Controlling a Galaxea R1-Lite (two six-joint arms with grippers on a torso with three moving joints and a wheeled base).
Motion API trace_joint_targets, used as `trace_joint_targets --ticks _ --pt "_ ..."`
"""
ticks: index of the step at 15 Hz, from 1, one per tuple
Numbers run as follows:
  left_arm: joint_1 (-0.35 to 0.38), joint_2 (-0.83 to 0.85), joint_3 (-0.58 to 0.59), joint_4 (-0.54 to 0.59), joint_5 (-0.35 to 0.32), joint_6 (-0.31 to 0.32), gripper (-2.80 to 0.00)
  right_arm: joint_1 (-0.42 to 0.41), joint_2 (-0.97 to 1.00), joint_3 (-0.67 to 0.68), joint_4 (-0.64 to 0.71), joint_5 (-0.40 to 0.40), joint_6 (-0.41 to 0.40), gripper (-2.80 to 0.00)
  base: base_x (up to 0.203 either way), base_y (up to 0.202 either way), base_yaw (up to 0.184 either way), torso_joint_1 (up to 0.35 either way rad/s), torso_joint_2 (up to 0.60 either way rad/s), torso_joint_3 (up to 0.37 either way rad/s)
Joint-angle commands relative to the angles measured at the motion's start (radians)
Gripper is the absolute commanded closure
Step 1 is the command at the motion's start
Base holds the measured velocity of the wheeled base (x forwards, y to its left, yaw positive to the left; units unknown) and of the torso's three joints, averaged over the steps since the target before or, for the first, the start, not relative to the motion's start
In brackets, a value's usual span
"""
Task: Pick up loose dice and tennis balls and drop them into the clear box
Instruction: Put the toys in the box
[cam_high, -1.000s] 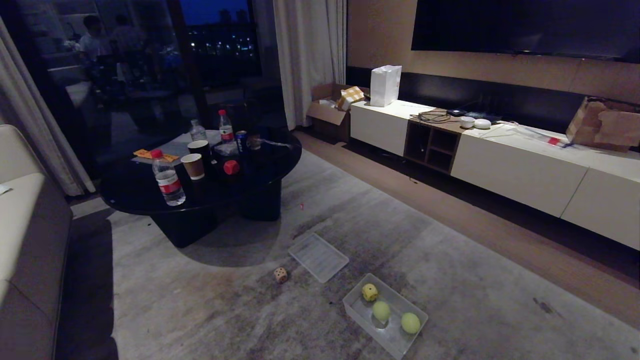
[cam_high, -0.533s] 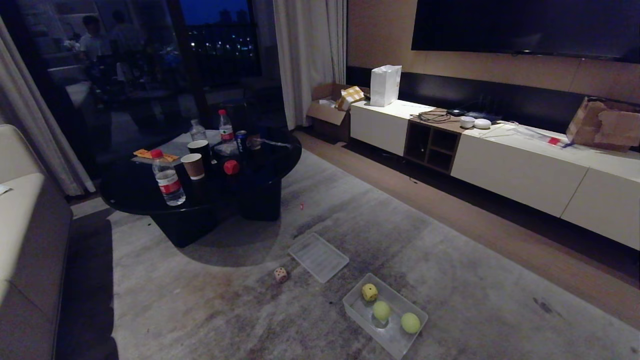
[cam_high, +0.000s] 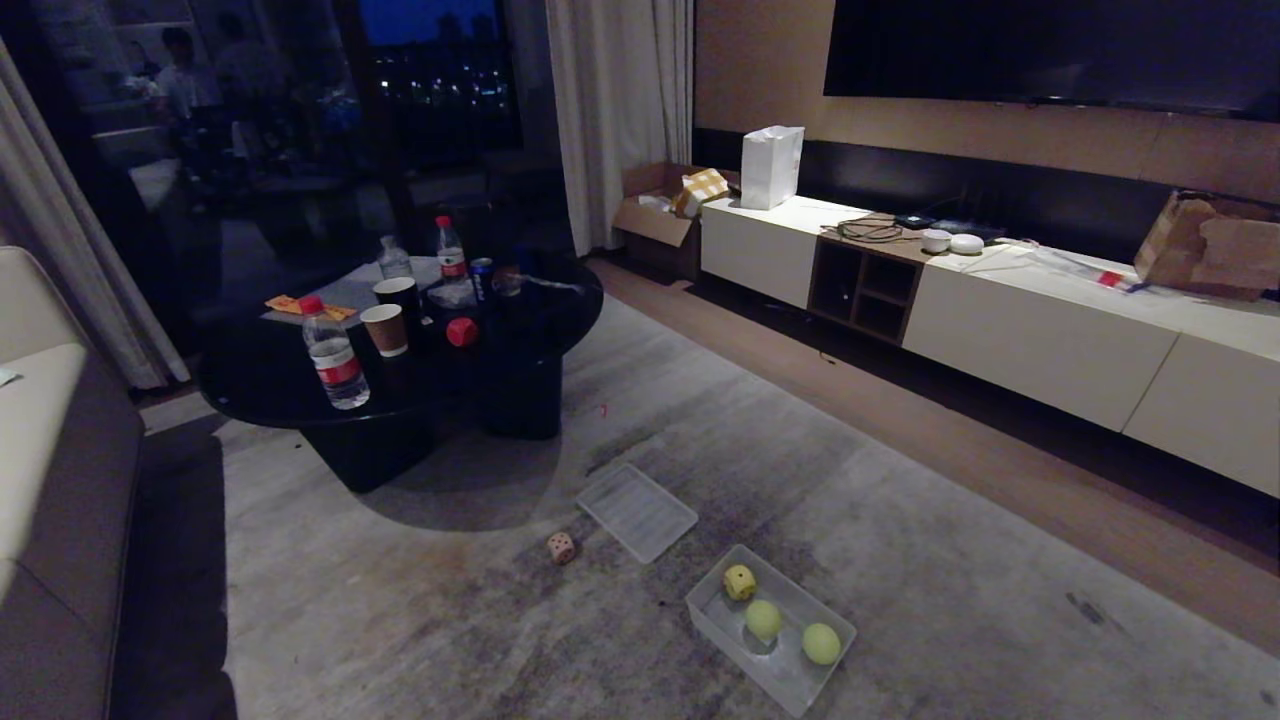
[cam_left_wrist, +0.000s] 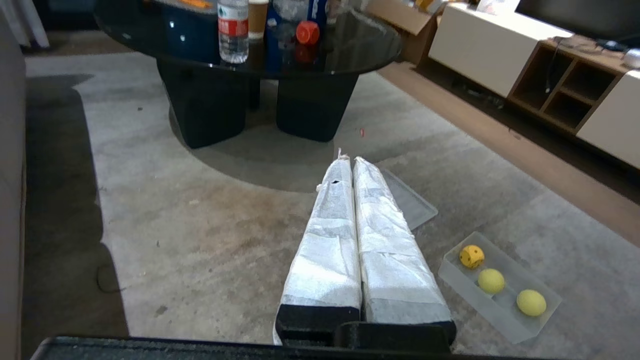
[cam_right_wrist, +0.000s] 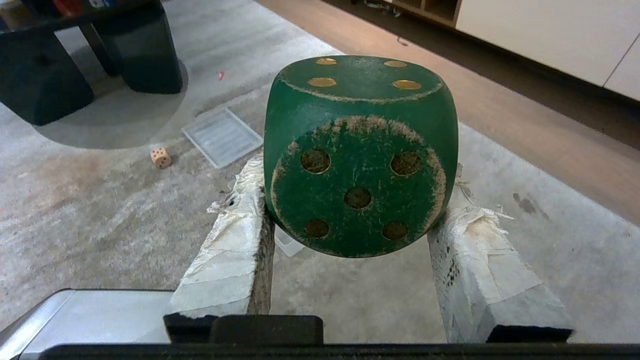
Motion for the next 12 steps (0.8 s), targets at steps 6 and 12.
trace_joint_targets --ticks 6,12 --pt "0.004 0.001 0.0 -0.001 0.003 -0.01 0.0 0.0 0.001 0.0 0.001 0.0 0.0 0.0 0.0 0.0 0.0 0.004 0.0 -0.191" --pt "0.004 0.001 0.0 -0.001 0.003 -0.005 0.0 0.0 0.001 0.0 0.001 0.0 0.0 0.0 0.0 0.0 0.0 0.004 0.0 -0.04"
